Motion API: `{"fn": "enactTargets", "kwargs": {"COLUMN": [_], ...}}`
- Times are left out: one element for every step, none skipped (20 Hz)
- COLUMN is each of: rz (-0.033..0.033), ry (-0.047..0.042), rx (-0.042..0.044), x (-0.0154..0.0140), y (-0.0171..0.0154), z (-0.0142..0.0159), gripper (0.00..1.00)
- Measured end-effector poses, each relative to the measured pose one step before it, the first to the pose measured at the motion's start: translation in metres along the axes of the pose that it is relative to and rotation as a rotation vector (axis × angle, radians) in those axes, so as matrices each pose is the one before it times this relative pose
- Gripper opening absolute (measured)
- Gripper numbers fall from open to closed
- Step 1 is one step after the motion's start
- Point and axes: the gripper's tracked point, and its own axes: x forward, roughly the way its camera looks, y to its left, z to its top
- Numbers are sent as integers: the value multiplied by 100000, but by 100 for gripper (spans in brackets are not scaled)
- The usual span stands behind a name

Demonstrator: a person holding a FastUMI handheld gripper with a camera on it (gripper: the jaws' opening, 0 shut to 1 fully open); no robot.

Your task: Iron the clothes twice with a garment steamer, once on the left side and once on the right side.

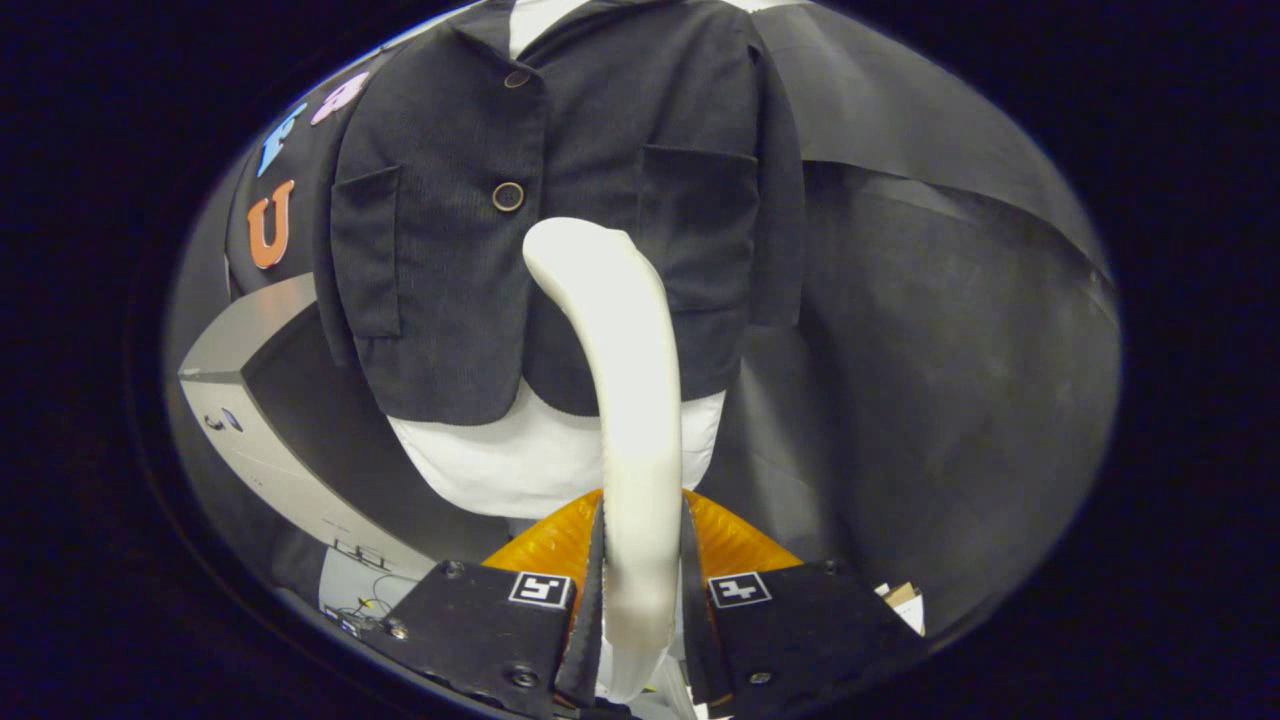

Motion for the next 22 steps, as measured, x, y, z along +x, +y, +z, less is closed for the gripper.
{"fn": "enactTargets", "kwargs": {"rz": [244, 153, 239, 358, 446, 543, 332, 168, -114, -886, -962, -731, -651, -696, -393, 49, 314, 61, -66, -116, 143, 592], "ry": [-64, -23, -71, -80, -140, -360, -272, -59, -144, -400, -464, -342, -457, -398, -254, -54, -160, -499, -992, -1089, -754, -1029], "rx": [101, 89, 415, 575, 1204, 1384, 1158, 1262, 848, 348, 434, 748, 784, 825, 690, 945, 966, 536, 87, 50, 19, 37], "x": [4, 32, -60, -96, 11, -153, -143, -158, -420, -553, -690, -925, -1087, -1051, -1007, -1264, -1307, -1426, -1505, -1478, -1665, -1611], "y": [-46, -10, 29, 46, 10, 67, -2, 48, 173, 30, -34, 134, 187, 292, 428, 683, 757, 694, 523, 607, 805, 935], "z": [-112, -17, 17, 30, -23, 62, 51, -122, -118, -243, -399, -519, -596, -488, -553, -581, -539, -486, -360, -403, -582, -441], "gripper": [37, 37, 37, 37, 37, 37, 37, 37, 37, 37, 37, 37, 37, 37, 37, 37, 37, 37, 37, 37, 37, 37]}}
